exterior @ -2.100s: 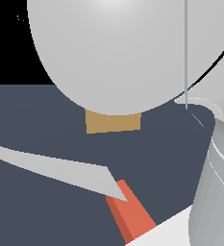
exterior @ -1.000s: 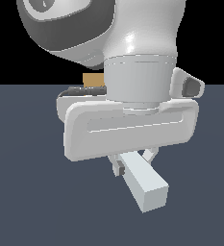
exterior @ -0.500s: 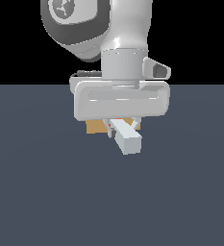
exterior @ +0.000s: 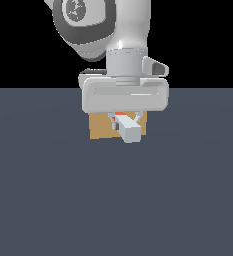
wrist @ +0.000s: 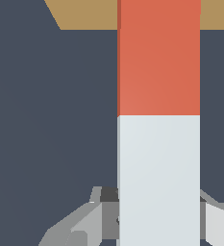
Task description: Insert the peg into the horizontal hole in a box.
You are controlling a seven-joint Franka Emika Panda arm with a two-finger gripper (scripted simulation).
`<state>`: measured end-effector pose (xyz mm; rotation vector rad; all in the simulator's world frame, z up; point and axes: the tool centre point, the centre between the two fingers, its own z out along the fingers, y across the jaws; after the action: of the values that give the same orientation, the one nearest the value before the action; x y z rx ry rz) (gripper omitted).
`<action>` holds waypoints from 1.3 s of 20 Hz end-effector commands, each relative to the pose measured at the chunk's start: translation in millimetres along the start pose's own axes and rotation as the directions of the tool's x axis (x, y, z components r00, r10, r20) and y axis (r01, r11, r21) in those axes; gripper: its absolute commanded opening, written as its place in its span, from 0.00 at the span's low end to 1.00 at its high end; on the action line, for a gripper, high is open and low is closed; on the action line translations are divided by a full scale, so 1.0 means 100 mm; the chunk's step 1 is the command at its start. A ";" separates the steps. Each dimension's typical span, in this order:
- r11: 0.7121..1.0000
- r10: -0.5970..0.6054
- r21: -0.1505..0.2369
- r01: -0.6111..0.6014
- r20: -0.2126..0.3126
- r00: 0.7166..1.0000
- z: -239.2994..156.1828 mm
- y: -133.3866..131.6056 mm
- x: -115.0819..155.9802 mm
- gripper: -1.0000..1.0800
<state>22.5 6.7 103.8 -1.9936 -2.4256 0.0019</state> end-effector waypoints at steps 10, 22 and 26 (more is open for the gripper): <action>1.000 0.004 0.000 -0.004 0.000 1.000 0.00 0.01 0.01 0.00; 1.000 0.002 -0.001 -0.002 0.000 1.000 -0.01 0.02 0.16 0.00; 1.000 0.002 -0.002 -0.002 0.000 1.000 -0.02 0.01 0.42 0.00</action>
<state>17.2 36.7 103.9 -1.9980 -2.4215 0.0030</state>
